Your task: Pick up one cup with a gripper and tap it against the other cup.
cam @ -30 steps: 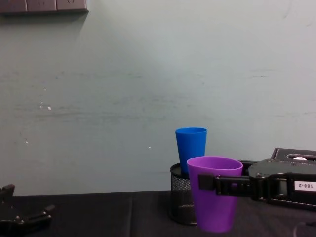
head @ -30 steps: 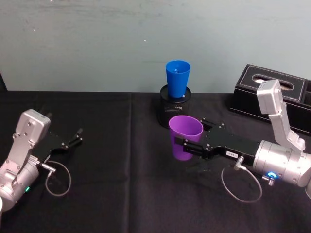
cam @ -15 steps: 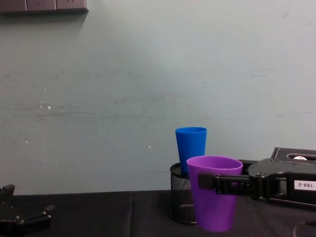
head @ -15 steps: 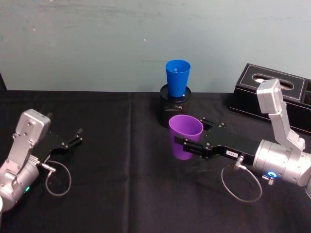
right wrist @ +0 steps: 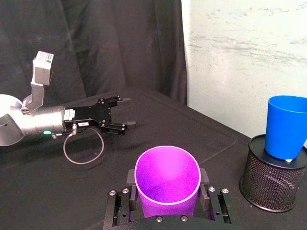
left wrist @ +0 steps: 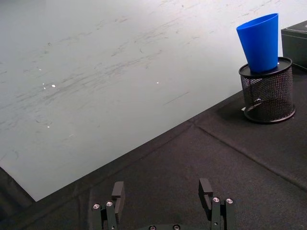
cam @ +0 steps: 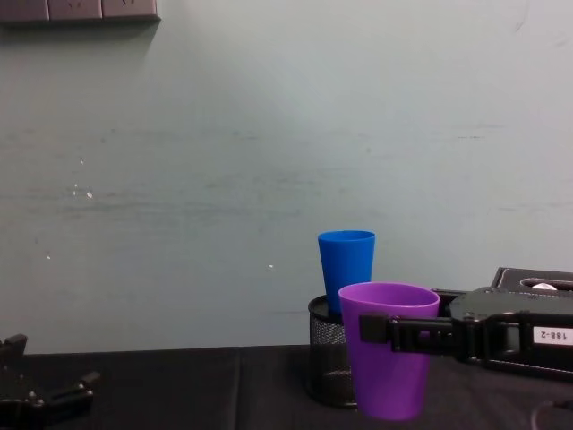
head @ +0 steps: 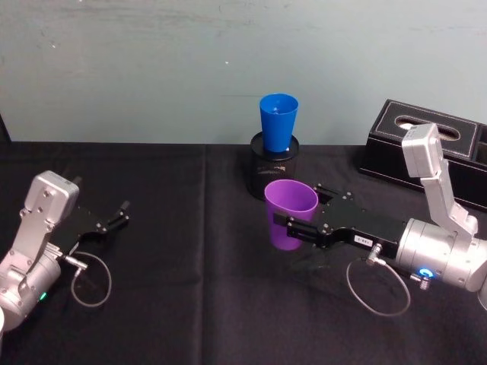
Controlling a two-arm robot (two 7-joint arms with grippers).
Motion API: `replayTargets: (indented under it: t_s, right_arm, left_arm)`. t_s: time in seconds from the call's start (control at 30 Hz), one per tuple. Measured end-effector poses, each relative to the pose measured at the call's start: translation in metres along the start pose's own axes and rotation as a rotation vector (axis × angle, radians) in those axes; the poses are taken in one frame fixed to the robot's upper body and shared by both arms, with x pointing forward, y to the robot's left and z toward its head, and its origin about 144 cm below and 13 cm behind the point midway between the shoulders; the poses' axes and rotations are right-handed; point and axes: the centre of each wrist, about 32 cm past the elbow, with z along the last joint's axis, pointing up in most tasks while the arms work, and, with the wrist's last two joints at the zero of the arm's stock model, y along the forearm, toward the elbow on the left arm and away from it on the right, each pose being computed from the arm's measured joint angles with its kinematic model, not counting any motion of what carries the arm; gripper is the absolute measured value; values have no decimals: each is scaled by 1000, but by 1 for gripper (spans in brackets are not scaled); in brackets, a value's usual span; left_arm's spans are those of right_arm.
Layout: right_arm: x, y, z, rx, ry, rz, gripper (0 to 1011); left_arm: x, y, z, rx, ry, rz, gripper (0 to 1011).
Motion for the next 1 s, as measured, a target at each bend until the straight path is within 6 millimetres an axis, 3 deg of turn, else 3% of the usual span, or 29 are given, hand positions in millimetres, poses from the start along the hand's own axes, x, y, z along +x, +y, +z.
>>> replayTargets:
  t_s: [1.0]
  right_arm:
    - [0, 0, 0, 0, 0, 0, 732]
  left_arm:
    - [0, 0, 0, 0, 0, 0, 1011]
